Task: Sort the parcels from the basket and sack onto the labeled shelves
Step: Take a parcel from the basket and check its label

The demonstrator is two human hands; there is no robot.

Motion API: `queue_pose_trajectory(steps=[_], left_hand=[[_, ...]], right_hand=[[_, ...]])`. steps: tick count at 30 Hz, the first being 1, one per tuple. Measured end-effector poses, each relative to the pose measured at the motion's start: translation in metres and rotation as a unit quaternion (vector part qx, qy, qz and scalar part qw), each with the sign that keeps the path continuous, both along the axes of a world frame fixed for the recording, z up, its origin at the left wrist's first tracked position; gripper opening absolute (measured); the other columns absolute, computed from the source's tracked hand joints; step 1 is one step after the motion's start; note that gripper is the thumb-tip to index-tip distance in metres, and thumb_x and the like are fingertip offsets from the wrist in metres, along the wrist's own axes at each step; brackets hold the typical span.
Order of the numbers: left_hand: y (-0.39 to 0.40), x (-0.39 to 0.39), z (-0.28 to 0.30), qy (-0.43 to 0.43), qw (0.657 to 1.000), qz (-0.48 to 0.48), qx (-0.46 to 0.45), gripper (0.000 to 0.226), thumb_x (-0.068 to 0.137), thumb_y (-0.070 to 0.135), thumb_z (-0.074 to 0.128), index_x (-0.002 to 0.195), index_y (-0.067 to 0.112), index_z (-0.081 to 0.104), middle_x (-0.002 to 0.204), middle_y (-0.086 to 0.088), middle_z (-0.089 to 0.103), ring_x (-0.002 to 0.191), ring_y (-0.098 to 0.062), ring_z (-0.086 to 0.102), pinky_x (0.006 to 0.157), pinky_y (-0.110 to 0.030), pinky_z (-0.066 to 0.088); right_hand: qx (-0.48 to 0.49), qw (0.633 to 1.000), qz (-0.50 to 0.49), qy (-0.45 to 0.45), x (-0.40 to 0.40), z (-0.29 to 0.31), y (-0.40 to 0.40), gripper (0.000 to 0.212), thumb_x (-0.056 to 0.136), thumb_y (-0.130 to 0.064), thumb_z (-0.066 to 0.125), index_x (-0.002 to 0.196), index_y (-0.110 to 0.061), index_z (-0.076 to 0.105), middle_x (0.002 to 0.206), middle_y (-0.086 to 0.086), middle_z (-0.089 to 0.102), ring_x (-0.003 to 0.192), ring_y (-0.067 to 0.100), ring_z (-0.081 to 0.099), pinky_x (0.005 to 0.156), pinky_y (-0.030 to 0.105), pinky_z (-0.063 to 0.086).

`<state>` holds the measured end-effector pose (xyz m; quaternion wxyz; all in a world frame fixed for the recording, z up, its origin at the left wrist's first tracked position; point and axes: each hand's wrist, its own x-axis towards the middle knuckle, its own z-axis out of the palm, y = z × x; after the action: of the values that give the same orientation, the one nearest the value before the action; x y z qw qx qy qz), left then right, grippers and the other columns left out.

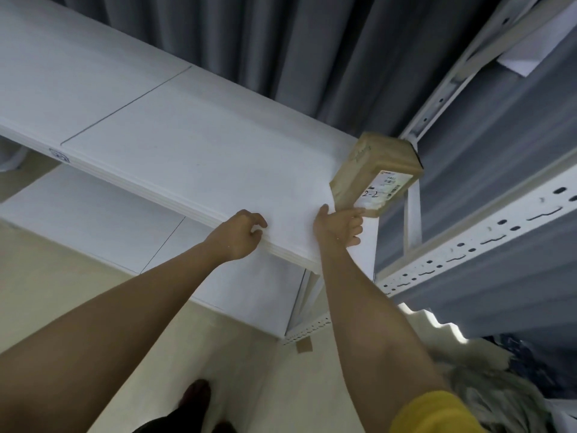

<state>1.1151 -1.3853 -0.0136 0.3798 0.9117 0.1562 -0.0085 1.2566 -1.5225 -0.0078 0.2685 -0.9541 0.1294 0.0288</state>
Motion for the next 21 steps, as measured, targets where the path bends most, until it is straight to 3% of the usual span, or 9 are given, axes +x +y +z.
queue_pose_trajectory(steps=[4, 8, 13, 21], left_hand=[[0.000, -0.020, -0.003, -0.008, 0.998, 0.067, -0.020, 0.026, 0.097, 0.015, 0.044, 0.117, 0.014, 0.062, 0.118, -0.007, 0.064, 0.099, -0.022, 0.060, 0.086, -0.030, 0.047], [0.006, -0.064, -0.003, 0.002, 0.986, 0.168, -0.023, 0.026, 0.096, 0.016, 0.042, 0.113, 0.015, 0.063, 0.107, -0.006, 0.069, 0.097, -0.025, 0.062, 0.085, -0.037, 0.051], [0.039, -0.148, -0.018, 0.042, 0.955, 0.292, -0.028, 0.027, 0.094, 0.019, 0.040, 0.111, 0.019, 0.062, 0.106, -0.003, 0.069, 0.096, -0.027, 0.062, 0.085, -0.037, 0.052], [0.147, -0.321, -0.032, 0.065, 0.891, 0.449, -0.020, 0.029, 0.094, 0.019, 0.039, 0.111, 0.019, 0.062, 0.103, -0.005, 0.070, 0.093, -0.027, 0.064, 0.081, -0.036, 0.053]], right_hand=[[0.012, 0.981, 0.181, -0.064, -0.064, 0.000, 0.004, 0.054, 0.099, -0.034, 0.047, 0.148, -0.016, 0.033, 0.146, 0.009, 0.038, 0.131, 0.029, 0.035, 0.103, 0.042, 0.027], [0.017, 0.917, 0.387, -0.099, -0.126, -0.002, 0.011, 0.030, 0.098, -0.020, 0.047, 0.125, -0.013, 0.060, 0.124, 0.009, 0.059, 0.112, 0.029, 0.053, 0.094, 0.038, 0.041], [-0.017, 0.819, 0.569, -0.066, -0.199, -0.014, 0.056, 0.026, 0.096, -0.014, 0.046, 0.111, -0.007, 0.067, 0.105, 0.010, 0.067, 0.091, 0.028, 0.062, 0.074, 0.034, 0.049], [-0.041, 0.692, 0.720, -0.025, -0.337, -0.019, 0.193, 0.027, 0.096, -0.015, 0.044, 0.108, -0.009, 0.067, 0.106, 0.009, 0.067, 0.093, 0.028, 0.062, 0.075, 0.036, 0.052]])
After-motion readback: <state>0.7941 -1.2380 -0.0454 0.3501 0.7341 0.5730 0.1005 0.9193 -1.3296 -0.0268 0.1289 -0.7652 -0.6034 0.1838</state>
